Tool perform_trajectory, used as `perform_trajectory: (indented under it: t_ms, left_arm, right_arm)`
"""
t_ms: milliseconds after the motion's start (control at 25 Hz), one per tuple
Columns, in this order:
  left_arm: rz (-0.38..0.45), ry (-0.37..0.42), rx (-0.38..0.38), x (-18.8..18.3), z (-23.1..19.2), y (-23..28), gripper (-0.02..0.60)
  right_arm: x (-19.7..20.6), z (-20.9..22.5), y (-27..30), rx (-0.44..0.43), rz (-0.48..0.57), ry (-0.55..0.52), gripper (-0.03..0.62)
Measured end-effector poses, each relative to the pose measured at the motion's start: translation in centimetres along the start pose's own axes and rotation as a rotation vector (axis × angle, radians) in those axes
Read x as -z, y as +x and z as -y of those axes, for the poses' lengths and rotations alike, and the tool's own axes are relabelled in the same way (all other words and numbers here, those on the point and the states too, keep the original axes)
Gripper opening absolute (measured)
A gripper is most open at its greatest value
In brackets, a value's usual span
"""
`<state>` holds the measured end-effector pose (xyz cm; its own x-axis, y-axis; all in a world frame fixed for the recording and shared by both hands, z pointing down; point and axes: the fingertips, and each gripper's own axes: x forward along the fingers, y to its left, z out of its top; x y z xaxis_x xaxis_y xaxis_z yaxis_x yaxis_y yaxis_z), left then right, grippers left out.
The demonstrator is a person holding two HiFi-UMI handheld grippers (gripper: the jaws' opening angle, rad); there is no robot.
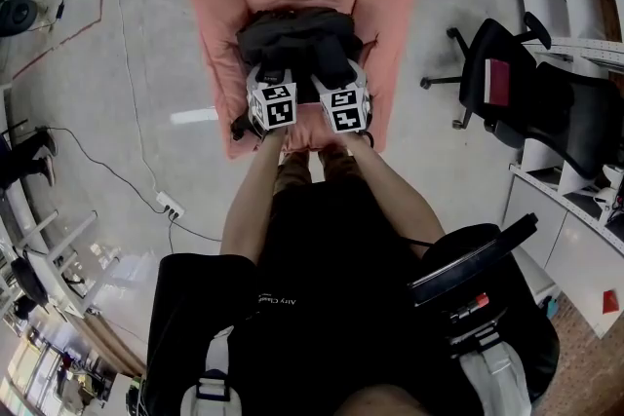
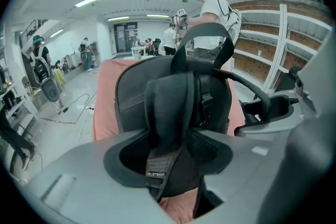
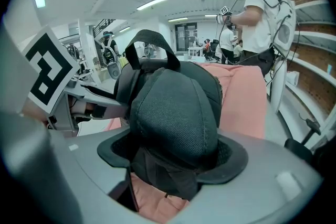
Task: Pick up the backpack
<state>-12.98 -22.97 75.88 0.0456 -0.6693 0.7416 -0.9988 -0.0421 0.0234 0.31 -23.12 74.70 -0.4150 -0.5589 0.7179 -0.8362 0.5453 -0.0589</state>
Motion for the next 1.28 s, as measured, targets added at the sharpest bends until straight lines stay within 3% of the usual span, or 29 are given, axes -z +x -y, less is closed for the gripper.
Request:
perform_trajectory:
  t_ms: [240,520,560,680,880,1000,1120,1280]
  left_arm:
    - [0.025,0.015,0.042,0.0,0.3,-1.7,0.183]
    - [0.093,0.044,0.081,-0.4,0.3,-5.0,0.154]
    - [0.110,0.047,0.078,-0.8,0.2,-5.7,0.072]
    - [0.136,0.069,0.094,-1.4,0.1,-7.0,0.050]
    - [0.128,0.092,0.174,-0.3,-1.0,-6.9,0.090]
    - [0.094,0.073,0.261,1.2,-1.4,-5.9,0.188]
    - [0.040,0.085,0.288,2.9,-2.2,-4.8,0.272]
    - [-0.014,0.110,0.321,3.7,-1.9,-3.0,0.299]
  right_arm:
    - [-0.8,-0.2,-1.2,-0.041,0.032,-0.016,0.353]
    - [-2.2,-0.2,-3.2,-0.135,0.080,-0.014,0.277]
    - [-2.5,-0.3,-3.5,-0.150,0.090,-0.009,0.250]
    - [-3.3,-0.4,-4.6,-0.192,0.121,0.016,0.208]
    - [-4.6,-0.8,-6.0,-0.242,0.162,0.009,0.173]
    - [-4.5,-0.9,-6.6,-0.265,0.167,-0.012,0.170]
    - [-4.0,-1.1,-7.0,-0.279,0.162,-0.032,0.172]
    - [-4.3,-1.4,-7.3,-0.301,0.159,-0.052,0.172]
